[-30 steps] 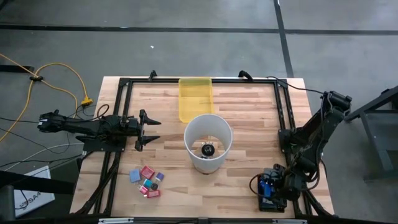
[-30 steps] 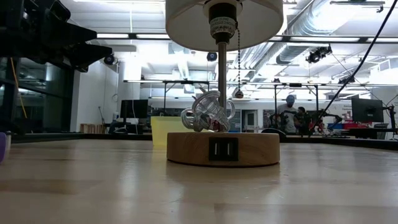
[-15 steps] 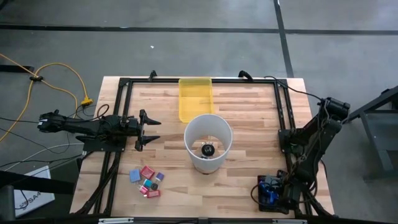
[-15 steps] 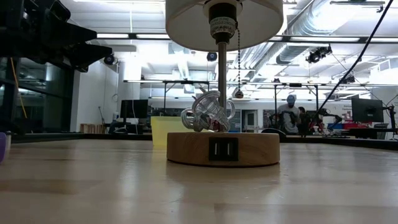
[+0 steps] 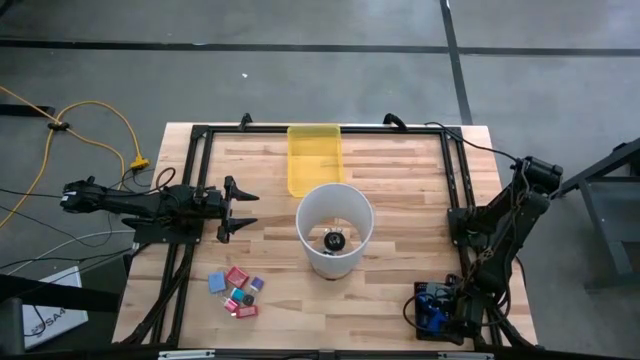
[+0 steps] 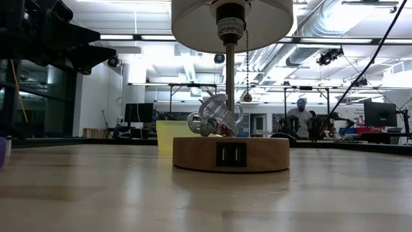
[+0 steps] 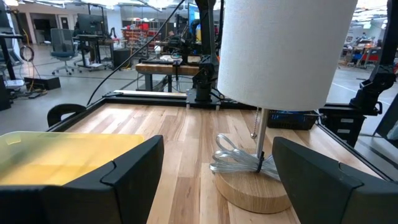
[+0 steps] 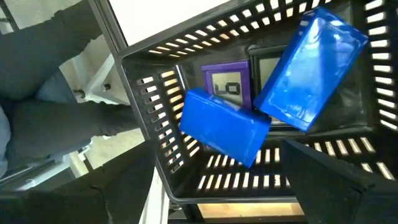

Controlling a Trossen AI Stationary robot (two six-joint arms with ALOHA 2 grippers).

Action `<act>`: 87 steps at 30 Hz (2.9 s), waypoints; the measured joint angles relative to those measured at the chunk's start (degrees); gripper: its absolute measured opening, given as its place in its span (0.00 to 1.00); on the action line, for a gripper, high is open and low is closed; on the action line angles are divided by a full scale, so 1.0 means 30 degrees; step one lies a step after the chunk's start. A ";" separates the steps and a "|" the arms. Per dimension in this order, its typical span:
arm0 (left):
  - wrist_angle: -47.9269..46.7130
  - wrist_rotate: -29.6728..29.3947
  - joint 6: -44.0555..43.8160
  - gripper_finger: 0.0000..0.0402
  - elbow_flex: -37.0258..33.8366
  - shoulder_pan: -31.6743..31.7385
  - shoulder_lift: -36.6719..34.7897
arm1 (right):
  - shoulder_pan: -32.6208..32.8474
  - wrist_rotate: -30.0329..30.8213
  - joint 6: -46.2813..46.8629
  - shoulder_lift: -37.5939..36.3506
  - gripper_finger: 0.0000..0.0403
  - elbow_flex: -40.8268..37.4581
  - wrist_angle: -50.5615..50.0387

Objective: Pick & Place Office items
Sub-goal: Put the bottom red charger adapter into the yellow bin

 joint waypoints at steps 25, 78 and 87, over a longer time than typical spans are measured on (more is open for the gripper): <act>0.0000 0.0000 -0.0007 0.73 0.0000 0.0000 -0.0006 | -0.0222 0.0943 -0.0135 -0.0301 0.81 0.0000 -0.1220; 0.0001 0.0000 0.0000 0.73 0.0000 0.0000 -0.0003 | -1.2229 1.1878 -1.6133 -0.9974 0.81 -0.0007 -0.3493; 0.0007 0.0000 0.0000 0.73 0.0000 0.0000 -0.0006 | -1.5688 1.1429 -1.9770 -0.9955 0.81 -0.0007 -0.1367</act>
